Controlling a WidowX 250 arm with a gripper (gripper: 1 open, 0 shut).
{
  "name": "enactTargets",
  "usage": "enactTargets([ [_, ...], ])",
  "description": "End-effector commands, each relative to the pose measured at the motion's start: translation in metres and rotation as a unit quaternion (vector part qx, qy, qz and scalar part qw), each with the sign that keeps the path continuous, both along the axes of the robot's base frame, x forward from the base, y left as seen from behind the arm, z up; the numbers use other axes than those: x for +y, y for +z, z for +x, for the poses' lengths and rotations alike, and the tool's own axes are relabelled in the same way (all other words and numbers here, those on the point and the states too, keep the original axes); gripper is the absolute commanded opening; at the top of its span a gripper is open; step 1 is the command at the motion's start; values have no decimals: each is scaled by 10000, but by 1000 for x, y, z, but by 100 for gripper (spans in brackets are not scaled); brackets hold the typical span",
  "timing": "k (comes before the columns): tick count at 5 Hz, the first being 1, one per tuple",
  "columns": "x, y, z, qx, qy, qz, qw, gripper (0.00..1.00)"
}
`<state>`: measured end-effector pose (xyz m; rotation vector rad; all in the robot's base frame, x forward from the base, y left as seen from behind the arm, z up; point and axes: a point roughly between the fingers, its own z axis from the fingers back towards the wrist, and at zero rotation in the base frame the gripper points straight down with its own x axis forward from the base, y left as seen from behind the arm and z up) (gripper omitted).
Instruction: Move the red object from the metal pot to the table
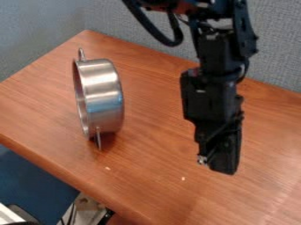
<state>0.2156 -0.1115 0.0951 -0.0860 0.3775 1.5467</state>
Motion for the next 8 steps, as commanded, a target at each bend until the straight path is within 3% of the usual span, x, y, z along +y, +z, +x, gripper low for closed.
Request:
enactTargets([
  [1, 0, 17, 2, -251, 109, -144, 9995, 0],
  [2, -10, -1, -4, -243, -244, -67, 9994, 0],
  [3, -11, -7, -5, -258, -711, -29, 9971, 0],
  [4, -5, -25, 1, -387, -727, 26, 9966, 0],
  [5, 11, -11, 6, -235, 86, 22, 9997, 0],
  [6, 51, -11, 17, -147, 1251, 128, 9920, 0],
  [7, 81, -1, 10, -93, 1300, 337, 9909, 100],
  [8, 93, 4, 1, -120, 1131, 518, 9922, 0],
])
